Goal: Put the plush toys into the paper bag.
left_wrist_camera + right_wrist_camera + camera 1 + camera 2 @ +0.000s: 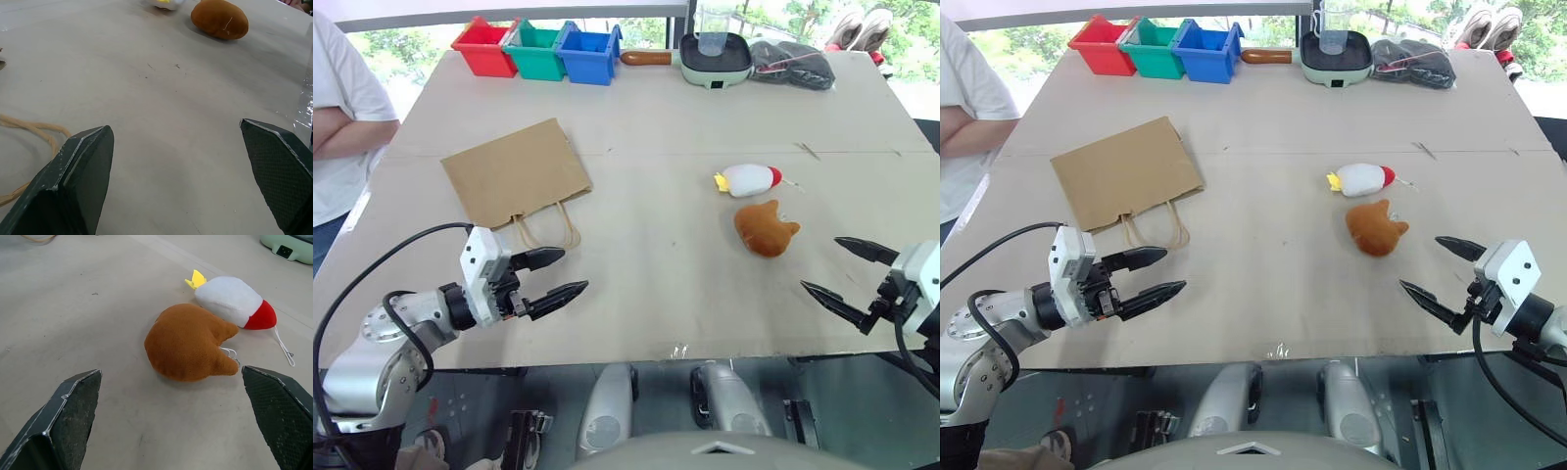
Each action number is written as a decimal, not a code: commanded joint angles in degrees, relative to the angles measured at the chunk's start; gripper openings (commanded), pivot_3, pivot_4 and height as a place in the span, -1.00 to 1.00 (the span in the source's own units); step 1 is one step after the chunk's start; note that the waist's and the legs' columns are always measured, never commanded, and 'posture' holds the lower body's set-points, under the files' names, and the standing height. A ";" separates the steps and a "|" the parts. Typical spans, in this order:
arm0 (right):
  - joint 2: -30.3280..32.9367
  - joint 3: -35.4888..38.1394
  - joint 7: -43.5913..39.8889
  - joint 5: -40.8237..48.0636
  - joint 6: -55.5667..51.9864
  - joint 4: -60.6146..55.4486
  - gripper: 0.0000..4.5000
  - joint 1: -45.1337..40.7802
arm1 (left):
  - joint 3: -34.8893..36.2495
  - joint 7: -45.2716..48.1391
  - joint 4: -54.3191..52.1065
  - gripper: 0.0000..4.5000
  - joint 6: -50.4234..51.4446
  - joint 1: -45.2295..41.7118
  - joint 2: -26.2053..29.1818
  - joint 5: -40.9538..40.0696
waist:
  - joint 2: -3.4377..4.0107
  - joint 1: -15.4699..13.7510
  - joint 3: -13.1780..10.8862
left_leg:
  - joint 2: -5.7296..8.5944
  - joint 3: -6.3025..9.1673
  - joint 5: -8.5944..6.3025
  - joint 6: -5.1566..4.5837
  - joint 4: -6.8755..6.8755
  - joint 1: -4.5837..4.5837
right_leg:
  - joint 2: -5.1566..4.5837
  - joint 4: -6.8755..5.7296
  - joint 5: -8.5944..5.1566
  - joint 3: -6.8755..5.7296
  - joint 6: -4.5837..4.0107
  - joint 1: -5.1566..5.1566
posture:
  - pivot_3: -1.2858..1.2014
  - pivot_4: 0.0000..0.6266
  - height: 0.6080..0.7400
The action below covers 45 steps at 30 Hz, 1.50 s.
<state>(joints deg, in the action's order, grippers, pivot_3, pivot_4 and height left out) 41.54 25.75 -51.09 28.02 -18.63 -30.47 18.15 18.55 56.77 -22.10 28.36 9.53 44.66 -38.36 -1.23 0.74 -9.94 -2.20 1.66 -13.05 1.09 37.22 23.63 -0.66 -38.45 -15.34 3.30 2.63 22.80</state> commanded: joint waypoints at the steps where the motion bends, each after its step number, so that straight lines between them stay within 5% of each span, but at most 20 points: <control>1: -1.15 -3.18 1.09 0.38 1.52 -1.66 1.00 -3.89 | 0.68 -2.58 -0.59 0.97 -1.14 -2.60 -1.71 -0.32 | 0.00 0.01 0.00 | 0.00 0.00 0.00 0.00 0.00 0.00 | 0.00 0.00 0.00 0.00 0.00 0.00 | 0.03 -0.52 1.00; 7: -4.54 -13.74 3.62 3.09 -1.16 -8.79 1.00 -11.18 | 5.13 -3.03 7.82 0.97 -7.41 -6.44 0.23 5.15 | 0.00 0.12 0.00 | -0.04 0.08 0.00 0.00 0.05 -0.05 | 0.11 -0.11 -0.06 -0.02 0.11 0.00 | 0.03 -0.52 1.00; 13: -4.80 -19.91 3.93 1.98 -1.58 -11.12 1.00 -10.51 | 4.23 6.26 23.63 0.97 -30.08 -5.71 6.85 17.52 | -0.01 -0.09 0.00 | 0.02 0.10 0.00 0.01 -0.09 0.10 | -0.01 0.17 0.04 -0.13 -0.06 0.02 | 0.03 -0.52 1.00; 19: -5.92 -21.06 5.26 0.64 0.19 -10.60 1.00 -8.91 | -1.01 5.58 32.59 0.97 -42.69 -11.61 6.94 25.73 | -0.06 -0.42 0.04 | 0.03 0.10 0.00 0.01 -0.03 0.10 | -0.09 0.24 0.00 -0.21 -0.14 -0.03 | 0.03 -0.52 1.00; 45: -8.14 -23.38 9.87 -2.92 3.02 -13.07 1.00 -4.12 | -9.69 11.37 50.69 0.97 -41.02 -31.88 5.21 26.18 | -0.18 0.02 0.11 | 0.00 0.19 0.00 0.01 0.05 0.08 | 0.02 -0.06 0.07 -0.26 -0.03 -0.01 | 0.03 -0.52 1.00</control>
<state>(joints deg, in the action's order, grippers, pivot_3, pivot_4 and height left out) 33.59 2.54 -41.60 25.08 -17.08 -41.34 14.01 8.57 68.62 28.18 -11.14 -20.90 49.72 -12.65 -1.41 0.76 -9.83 -2.21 1.86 -13.05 1.10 37.28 23.71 -0.63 -38.52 -15.27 3.04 2.60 22.79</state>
